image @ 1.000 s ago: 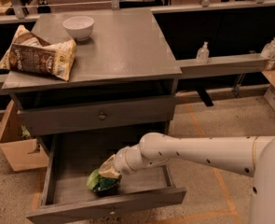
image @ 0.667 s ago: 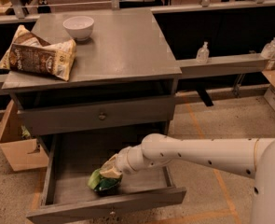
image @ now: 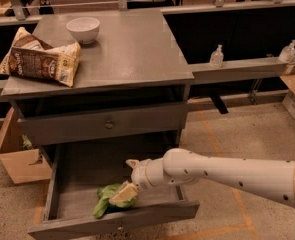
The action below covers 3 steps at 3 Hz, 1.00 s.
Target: Place green rice chip bag into middle drawer
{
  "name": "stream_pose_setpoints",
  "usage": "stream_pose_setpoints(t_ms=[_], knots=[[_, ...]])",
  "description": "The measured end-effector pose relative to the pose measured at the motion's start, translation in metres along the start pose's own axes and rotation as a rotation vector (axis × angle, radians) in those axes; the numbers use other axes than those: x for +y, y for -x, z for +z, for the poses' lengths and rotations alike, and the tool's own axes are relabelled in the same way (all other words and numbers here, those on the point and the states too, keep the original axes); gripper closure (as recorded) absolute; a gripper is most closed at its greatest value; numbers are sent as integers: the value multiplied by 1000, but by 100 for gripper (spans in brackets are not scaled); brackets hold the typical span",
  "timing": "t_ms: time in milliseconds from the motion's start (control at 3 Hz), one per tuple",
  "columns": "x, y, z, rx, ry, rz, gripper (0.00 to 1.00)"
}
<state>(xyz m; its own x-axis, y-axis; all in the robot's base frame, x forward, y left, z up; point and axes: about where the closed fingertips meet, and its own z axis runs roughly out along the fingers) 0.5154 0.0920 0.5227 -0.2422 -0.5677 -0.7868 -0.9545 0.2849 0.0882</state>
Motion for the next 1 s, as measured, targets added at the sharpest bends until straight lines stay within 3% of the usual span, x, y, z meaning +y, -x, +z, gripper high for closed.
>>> stream_pose_setpoints(t_ms=[667, 1000], knots=[[14, -12, -79, -51, -94, 84, 0], [7, -25, -99, -60, -136, 116, 0]])
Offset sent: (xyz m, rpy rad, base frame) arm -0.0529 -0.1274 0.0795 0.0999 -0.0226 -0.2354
